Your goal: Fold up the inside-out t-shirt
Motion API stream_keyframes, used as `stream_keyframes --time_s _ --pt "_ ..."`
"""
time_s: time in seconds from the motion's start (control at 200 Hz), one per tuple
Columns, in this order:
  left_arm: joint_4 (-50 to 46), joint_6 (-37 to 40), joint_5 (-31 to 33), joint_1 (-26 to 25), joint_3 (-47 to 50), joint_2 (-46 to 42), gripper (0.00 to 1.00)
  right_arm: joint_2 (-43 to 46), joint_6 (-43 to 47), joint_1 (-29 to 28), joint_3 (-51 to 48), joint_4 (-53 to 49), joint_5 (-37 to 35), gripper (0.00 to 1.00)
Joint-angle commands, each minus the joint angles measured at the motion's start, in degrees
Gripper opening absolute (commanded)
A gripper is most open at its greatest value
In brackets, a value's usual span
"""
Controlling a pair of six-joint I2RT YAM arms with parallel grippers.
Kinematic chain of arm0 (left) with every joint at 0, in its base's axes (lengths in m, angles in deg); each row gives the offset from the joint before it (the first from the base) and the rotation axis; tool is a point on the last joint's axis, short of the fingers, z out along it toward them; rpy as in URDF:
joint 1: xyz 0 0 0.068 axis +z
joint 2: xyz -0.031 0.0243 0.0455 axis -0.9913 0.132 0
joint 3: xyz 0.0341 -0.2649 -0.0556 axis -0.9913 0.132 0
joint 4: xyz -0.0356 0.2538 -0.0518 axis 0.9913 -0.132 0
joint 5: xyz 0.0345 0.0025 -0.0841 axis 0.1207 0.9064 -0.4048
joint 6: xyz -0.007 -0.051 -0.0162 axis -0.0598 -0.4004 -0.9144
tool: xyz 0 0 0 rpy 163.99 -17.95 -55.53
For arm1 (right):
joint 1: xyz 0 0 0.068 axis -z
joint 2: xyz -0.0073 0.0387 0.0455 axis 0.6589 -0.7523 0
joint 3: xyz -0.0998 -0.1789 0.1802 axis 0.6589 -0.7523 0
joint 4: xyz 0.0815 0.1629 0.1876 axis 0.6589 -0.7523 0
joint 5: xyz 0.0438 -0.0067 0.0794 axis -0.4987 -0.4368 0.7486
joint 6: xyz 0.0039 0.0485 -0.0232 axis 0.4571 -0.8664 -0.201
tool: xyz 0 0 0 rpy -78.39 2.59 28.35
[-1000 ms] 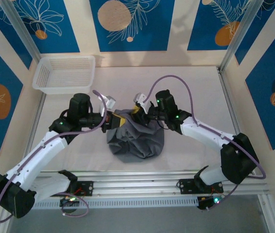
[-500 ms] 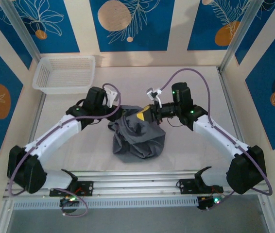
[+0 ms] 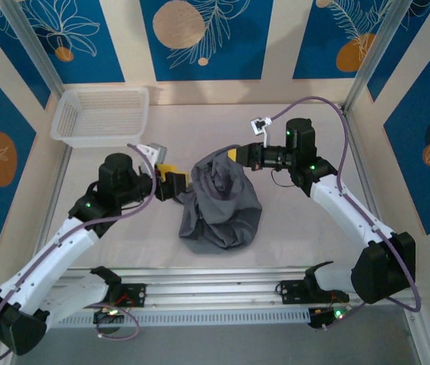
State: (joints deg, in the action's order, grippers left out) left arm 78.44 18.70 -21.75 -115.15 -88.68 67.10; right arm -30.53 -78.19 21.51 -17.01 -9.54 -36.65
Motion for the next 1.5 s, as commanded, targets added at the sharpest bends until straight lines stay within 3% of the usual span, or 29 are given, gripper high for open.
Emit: stream_keyframes --time_s 0.0,0.12,0.26,0.385,0.545,0.755,0.905,1.075,1.175,1.39,1.495 --pt "13.4 -7.6 -11.9 -5.2 0.7 5.4 0.48 0.3 -2.6 -0.2 2.1 -0.7 -3.1 0.0" --pt "16.0 -10.6 -11.4 -8.5 -4.7 15.4 0.44 -0.1 -3.0 -0.6 2.8 -1.4 -3.2 0.0" --pt "15.6 -10.0 -2.3 -8.4 -7.7 21.8 0.49 0.4 -3.3 -0.9 3.0 -2.2 -3.0 0.0" --pt "16.1 -8.5 -0.1 -8.4 -8.4 24.2 0.53 1.3 -3.6 -1.7 2.3 -1.4 -2.1 0.0" --pt "18.3 -9.8 -1.6 -8.4 -8.8 25.5 0.46 1.1 -4.0 -2.6 1.7 -0.6 -1.9 0.0" --pt "8.0 -4.5 8.9 -7.5 -7.8 21.7 0.57 0.7 -4.6 -2.4 1.7 0.3 -2.3 0.0" --pt "9.6 -6.6 5.1 -5.4 -5.8 20.0 0.58 0.1 -4.3 -2.3 2.3 0.2 -2.2 0.0" --pt "16.8 -9.6 -5.7 -5.5 -8.3 25.2 0.58 -1.2 -5.7 -2.4 2.9 1.2 -1.5 0.0" --pt "17.8 -9.9 -7.7 -5.5 -9.4 27.0 0.46 -1.1 -5.6 -2.4 2.9 0.8 -1.8 0.0" --pt "15.1 -10.0 -7.2 -5.5 -9.3 24.8 0.0 -0.9 -5.3 -0.8 2.4 -2.9 -7.2 0.0" --pt "12.0 -12.2 -9.1 -5.5 -10.2 21.7 0.0 -3.7 -8.4 3.1 1.1 -4.6 -10.2 0.0"
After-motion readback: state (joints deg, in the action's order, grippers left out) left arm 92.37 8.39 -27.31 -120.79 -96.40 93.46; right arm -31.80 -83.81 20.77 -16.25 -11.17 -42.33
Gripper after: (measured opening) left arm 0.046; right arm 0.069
